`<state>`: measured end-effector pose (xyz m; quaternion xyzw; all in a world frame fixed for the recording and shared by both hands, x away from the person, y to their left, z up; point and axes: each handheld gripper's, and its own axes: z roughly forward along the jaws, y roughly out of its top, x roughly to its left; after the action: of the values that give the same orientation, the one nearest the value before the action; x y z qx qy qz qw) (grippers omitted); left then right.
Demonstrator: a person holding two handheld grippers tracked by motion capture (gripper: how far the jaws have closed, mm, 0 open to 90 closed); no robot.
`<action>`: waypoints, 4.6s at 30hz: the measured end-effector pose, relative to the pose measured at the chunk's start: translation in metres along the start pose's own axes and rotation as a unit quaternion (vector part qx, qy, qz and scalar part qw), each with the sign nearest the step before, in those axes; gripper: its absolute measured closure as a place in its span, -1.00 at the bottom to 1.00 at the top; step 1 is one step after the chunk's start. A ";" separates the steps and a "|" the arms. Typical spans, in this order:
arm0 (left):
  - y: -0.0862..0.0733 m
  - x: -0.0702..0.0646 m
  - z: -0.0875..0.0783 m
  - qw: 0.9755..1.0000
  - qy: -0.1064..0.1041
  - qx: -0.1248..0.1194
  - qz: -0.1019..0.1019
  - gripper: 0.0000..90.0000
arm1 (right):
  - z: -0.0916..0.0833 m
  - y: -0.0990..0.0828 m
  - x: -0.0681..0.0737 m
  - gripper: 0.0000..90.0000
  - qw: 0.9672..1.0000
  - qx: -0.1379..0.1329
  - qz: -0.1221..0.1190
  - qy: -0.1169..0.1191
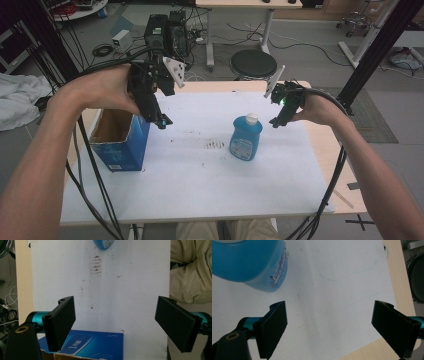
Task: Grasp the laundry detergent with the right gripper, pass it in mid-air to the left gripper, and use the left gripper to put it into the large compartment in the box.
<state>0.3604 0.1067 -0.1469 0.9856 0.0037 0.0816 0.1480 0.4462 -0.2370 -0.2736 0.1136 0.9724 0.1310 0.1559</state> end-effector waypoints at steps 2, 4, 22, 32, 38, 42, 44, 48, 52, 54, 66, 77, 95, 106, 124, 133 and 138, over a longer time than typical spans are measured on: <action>0.000 0.000 0.001 1.000 0.000 0.001 0.000 -0.62 | -0.002 -0.003 0.006 -0.73 1.000 -0.008 0.008 0.000; -0.001 0.000 0.002 1.000 -0.002 0.001 -0.001 -0.62 | -0.003 -0.005 0.009 -0.73 1.000 -0.013 0.013 0.000; 0.001 -0.001 0.009 1.000 -0.007 0.000 0.003 -0.62 | 0.006 -0.018 0.060 -0.73 0.992 -0.097 0.084 0.007; 0.000 -0.001 0.009 1.000 -0.007 -0.002 0.004 -0.62 | 0.024 -0.023 0.075 -0.73 0.981 -0.151 0.121 0.006; -0.002 -0.002 0.012 1.000 -0.010 -0.002 -0.002 -0.62 | 0.037 -0.027 0.080 -0.73 0.972 -0.190 0.140 0.011; -0.003 -0.002 0.013 1.000 -0.012 -0.002 -0.002 -0.62 | 0.048 -0.028 0.082 -0.73 0.968 -0.202 0.147 0.016; -0.003 -0.002 0.013 1.000 -0.012 -0.002 -0.002 -0.62 | 0.053 -0.029 0.083 -0.73 0.966 -0.205 0.154 0.021; -0.004 -0.002 0.013 1.000 -0.011 -0.003 -0.005 -0.62 | 0.060 -0.029 0.084 -0.73 0.961 -0.222 0.163 0.030; -0.005 -0.002 0.013 1.000 -0.012 -0.002 -0.007 -0.62 | 0.065 -0.027 0.083 -0.73 0.957 -0.235 0.168 0.037; -0.005 -0.002 0.014 1.000 -0.012 -0.003 -0.007 -0.62 | 0.067 -0.026 0.084 -0.73 0.956 -0.238 0.170 0.039; -0.007 -0.001 0.015 1.000 -0.013 -0.004 -0.006 -0.62 | 0.079 -0.022 0.085 -0.72 0.952 -0.245 0.181 0.040; -0.009 -0.001 0.016 1.000 -0.013 -0.004 -0.008 -0.62 | 0.083 -0.022 0.084 -0.60 0.948 -0.256 0.187 0.038; -0.008 0.001 0.019 1.000 -0.014 -0.003 -0.009 -0.62 | 0.086 -0.023 0.081 -0.36 0.936 -0.286 0.200 0.050; -0.009 0.001 0.019 1.000 -0.014 -0.004 -0.009 -0.62 | 0.090 -0.022 0.083 -0.25 0.938 -0.278 0.199 0.053; -0.011 0.001 0.019 1.000 -0.013 -0.004 -0.009 -0.62 | 0.089 -0.021 0.086 0.00 0.940 -0.284 0.188 0.037; -0.007 0.001 0.018 1.000 -0.013 -0.007 -0.009 -0.62 | 0.088 -0.020 0.086 0.05 0.944 -0.285 0.163 0.037; -0.001 0.001 0.014 1.000 -0.010 -0.026 -0.009 -0.62 | 0.079 -0.008 0.085 0.06 0.950 -0.284 0.122 0.050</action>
<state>0.3635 0.1039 -0.1609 0.9822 0.0088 0.0709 0.1739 0.3922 -0.2044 -0.3718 0.1759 0.8804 0.4249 0.1158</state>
